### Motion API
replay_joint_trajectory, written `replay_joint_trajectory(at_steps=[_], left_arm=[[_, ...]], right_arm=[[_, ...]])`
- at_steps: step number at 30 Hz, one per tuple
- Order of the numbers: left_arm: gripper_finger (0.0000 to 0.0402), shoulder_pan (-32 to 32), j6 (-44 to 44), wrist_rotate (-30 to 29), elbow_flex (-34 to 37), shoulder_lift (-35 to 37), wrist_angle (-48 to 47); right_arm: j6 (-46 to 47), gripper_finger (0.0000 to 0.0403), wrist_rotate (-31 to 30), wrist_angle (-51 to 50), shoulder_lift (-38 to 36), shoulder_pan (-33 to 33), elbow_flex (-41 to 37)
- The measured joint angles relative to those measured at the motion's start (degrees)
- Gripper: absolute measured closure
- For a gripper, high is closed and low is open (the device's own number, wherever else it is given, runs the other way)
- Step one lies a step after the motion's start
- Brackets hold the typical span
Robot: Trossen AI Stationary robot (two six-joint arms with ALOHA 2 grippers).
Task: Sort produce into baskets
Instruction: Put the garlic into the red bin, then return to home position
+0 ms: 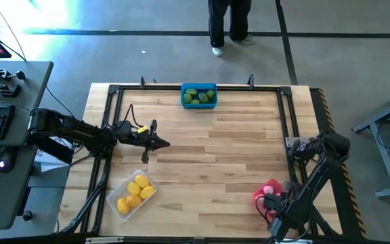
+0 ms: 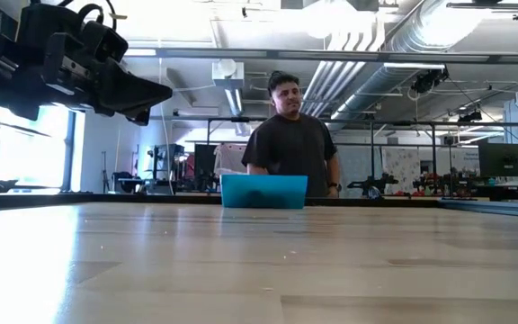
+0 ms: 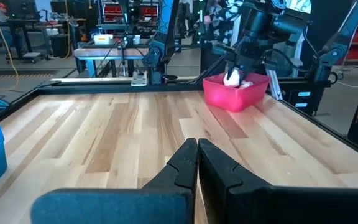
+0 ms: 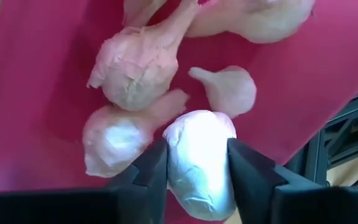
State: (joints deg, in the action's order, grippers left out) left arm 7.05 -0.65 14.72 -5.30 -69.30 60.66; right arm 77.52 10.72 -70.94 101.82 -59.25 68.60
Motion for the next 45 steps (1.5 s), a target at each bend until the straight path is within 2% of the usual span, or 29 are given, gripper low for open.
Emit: replay_joint_trajectory(at_steps=[7, 11, 15, 20, 24, 27, 30, 32, 37, 45], left_arm=[[0.0401, 0.0, 0.0, 0.0, 0.0, 0.0, -0.2], [0.0401, 0.5, -2.0, -0.7, 0.0, 0.0, -3.2], [0.0401, 1.3, -0.9, -1.1, 0.0, 0.0, -3.4], [0.0401, 0.7, 0.0, -1.1, 0.0, 0.0, -2.4], [0.0401, 0.2, 0.0, -1.0, 0.0, 0.9, -2.3], [0.0401, 0.0, 0.1, -1.0, 0.0, 2.4, -2.5], [0.0401, 0.0, 0.1, -1.0, 0.0, 4.2, -3.3], [0.0401, 0.0, 0.1, -1.0, 0.0, 5.4, -4.5], [0.0401, 0.0, 0.2, -0.3, 0.0, 8.1, -7.9], [0.0401, 0.0, 0.4, -0.1, 0.0, 13.2, -13.6]], right_arm=[[-0.4, 0.0196, 0.0, 0.5, -0.4, 1.3, 0.0], [2.4, 0.0188, -1.2, -2.2, -1.4, 2.4, 1.6], [4.0, 0.0198, -5.9, -7.0, -1.9, 2.4, 6.1], [6.7, 0.0242, -16.9, -8.3, -2.0, 3.7, 8.4], [5.8, 0.0319, -27.5, -8.0, -2.0, 5.8, 8.4], [1.8, 0.0386, -34.7, -7.9, -2.0, 7.9, 8.4], [-1.0, 0.0388, -39.2, -6.0, -2.4, 10.4, 7.1], [-4.6, 0.0393, -40.5, -0.6, -3.4, 12.2, 4.2], [-16.2, 0.0401, -40.9, 20.9, -7.8, 18.3, -6.5], [-40.8, 0.0403, -42.5, 55.5, -16.2, 31.9, -23.6]])
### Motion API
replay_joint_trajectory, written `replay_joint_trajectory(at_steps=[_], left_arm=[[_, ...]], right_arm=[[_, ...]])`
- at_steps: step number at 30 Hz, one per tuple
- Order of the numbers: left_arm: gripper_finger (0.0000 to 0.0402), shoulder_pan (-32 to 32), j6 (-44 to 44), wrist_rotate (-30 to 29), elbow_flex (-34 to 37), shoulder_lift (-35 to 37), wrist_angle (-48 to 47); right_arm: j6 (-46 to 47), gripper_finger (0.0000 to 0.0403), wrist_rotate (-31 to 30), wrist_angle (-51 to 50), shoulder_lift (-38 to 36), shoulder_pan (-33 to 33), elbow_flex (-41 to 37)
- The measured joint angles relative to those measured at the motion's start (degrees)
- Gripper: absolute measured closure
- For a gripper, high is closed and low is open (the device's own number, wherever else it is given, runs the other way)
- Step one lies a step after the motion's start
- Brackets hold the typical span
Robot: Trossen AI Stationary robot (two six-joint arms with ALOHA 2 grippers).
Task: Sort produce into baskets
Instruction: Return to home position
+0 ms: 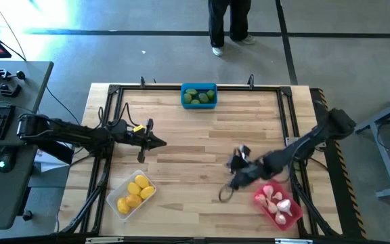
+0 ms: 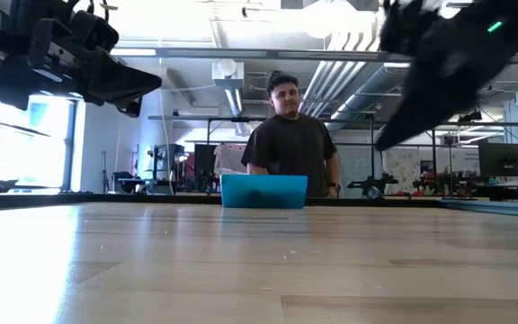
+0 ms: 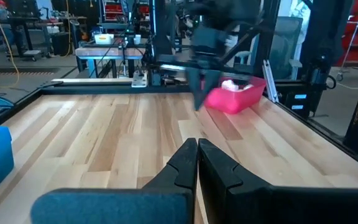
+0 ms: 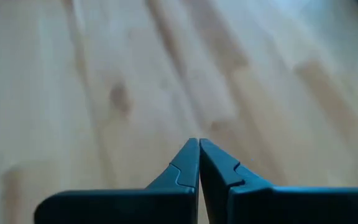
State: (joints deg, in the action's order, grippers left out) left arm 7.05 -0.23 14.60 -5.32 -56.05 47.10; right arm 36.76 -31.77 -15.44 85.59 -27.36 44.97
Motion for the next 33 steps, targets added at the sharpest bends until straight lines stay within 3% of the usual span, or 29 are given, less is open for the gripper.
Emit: replay_joint_trajectory(at_steps=[7, 11, 14, 25, 33], left_arm=[[0.0401, 0.0, 0.0, -0.1, 0.0, 5.3, -5.8], [0.0401, 0.0, 0.0, -0.2, 0.0, 8.2, -6.8], [0.0401, 0.0, 0.3, -0.2, 0.0, 9.9, -9.0], [0.0401, 1.1, 0.5, -0.3, 0.0, 17.4, -17.8], [0.0401, 2.3, 0.6, -0.4, 0.0, 25.3, -23.3]], right_arm=[[-17.1, 0.0403, 6.1, 26.4, -6.9, 12.7, -13.8], [-23.1, 0.0403, 11.3, 36.3, -10.4, 19.1, -19.4], [-25.6, 0.0403, 11.6, 40.8, -12.5, 22.3, -22.9], [-28.2, 0.0403, 9.7, 60.3, -19.5, 24.4, -36.4], [-28.0, 0.0403, 9.6, 63.7, -30.0, 24.4, -44.4]])
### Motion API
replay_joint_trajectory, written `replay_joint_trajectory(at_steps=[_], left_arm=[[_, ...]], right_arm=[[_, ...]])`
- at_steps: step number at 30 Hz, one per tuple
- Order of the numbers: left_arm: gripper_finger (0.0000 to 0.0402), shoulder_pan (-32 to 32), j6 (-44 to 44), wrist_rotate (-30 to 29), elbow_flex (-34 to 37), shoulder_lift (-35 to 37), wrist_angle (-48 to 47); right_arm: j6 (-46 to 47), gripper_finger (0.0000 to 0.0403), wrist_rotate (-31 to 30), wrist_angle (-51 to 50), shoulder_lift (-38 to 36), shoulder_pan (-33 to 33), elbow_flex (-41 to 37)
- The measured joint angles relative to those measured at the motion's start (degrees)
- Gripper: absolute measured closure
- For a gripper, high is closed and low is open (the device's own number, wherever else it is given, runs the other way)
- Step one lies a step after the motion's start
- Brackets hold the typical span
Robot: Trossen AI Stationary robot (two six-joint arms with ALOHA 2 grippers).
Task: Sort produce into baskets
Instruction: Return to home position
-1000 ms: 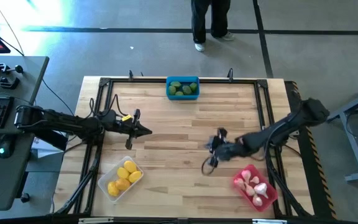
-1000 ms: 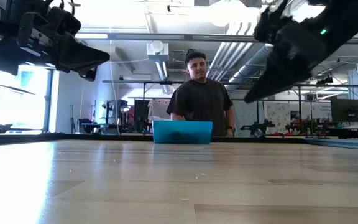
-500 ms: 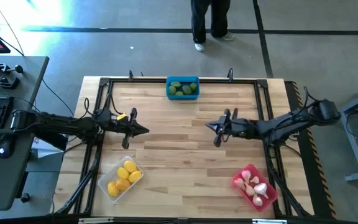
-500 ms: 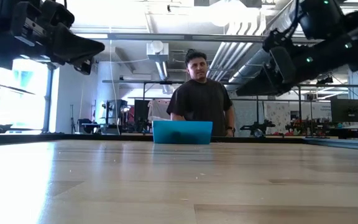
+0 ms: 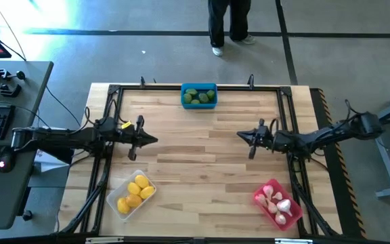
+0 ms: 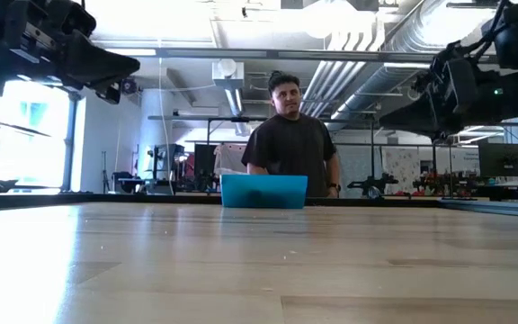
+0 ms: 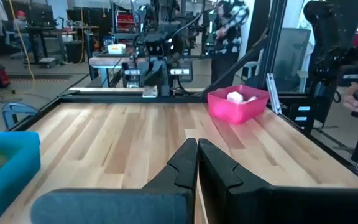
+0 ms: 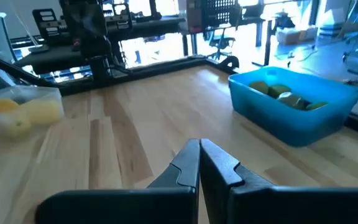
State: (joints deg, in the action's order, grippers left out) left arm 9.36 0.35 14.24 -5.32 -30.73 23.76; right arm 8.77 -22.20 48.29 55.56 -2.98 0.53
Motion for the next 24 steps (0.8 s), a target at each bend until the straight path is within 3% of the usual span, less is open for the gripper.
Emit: replay_joint_trajectory(at_steps=[4, 15, 20, 24], left_arm=[[0.0401, 0.8, -0.5, -0.1, 0.0, 3.0, -3.1], [0.0401, 3.6, -1.1, 0.1, 0.0, 10.5, -10.0], [0.0401, 4.0, -1.0, 0.0, 0.1, 16.2, -15.1], [0.0401, 4.0, 0.7, -0.8, 4.5, 22.4, -11.5]], right_arm=[[-1.2, 0.0403, 0.7, -4.4, -4.6, 1.0, 0.0], [-3.9, 0.0403, 18.1, -10.5, -14.1, 13.5, 0.0], [-6.3, 0.0403, 19.7, -12.9, -18.6, 17.9, 0.0], [-7.3, 0.0403, 19.8, -14.4, -21.3, 19.5, 0.0]])
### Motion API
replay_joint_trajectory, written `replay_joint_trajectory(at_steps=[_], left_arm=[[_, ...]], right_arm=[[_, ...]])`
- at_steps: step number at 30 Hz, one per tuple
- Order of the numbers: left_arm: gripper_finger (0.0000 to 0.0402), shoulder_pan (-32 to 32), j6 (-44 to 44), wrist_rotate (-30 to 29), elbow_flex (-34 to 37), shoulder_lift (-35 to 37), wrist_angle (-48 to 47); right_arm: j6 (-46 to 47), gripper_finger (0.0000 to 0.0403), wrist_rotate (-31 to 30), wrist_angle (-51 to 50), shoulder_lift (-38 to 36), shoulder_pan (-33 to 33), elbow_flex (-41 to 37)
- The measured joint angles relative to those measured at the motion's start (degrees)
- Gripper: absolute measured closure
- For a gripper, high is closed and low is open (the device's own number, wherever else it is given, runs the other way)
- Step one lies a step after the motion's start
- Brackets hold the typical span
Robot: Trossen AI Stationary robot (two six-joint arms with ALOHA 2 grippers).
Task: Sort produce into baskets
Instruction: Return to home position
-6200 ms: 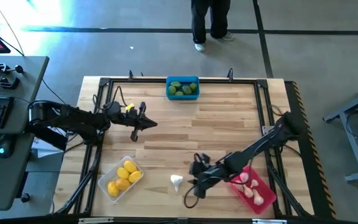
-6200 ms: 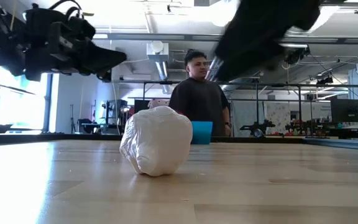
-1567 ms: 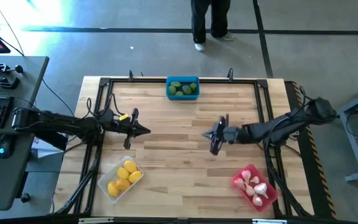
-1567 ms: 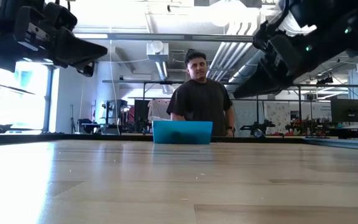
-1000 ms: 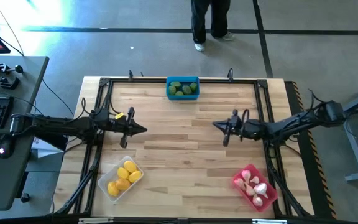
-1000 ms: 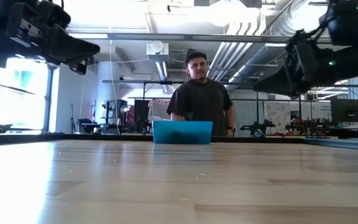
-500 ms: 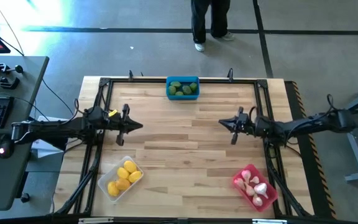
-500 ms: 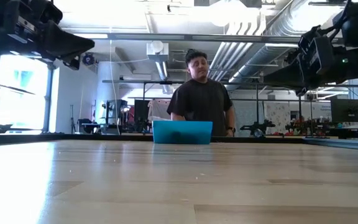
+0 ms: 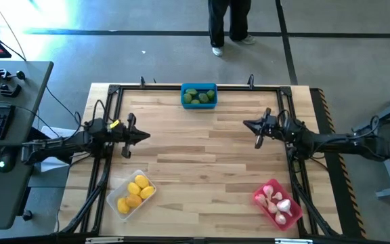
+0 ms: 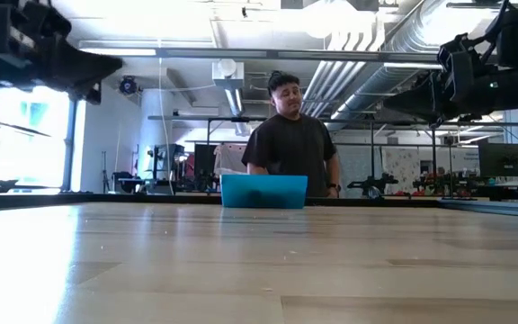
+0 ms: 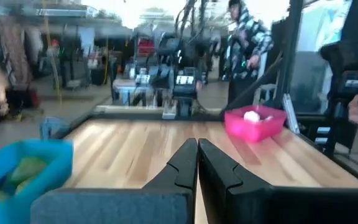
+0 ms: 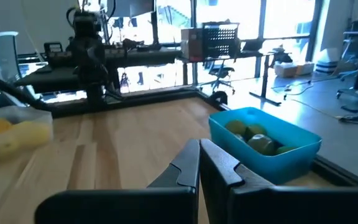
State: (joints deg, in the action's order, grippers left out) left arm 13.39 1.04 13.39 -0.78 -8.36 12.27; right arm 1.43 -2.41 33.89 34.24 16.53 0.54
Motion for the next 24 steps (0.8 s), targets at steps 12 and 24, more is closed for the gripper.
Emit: replay_joint_trajectory(at_steps=[12, 24], left_arm=[[0.0402, 0.0, -1.0, -5.0, -0.1, 8.1, -10.4], [0.0402, 0.1, -1.3, -6.9, -0.1, 8.1, -10.6]], right_arm=[[-1.9, 0.0403, 1.6, -0.7, -7.0, 4.7, 0.0], [-4.9, 0.0403, -2.4, -17.1, -25.4, 8.0, 0.0]])
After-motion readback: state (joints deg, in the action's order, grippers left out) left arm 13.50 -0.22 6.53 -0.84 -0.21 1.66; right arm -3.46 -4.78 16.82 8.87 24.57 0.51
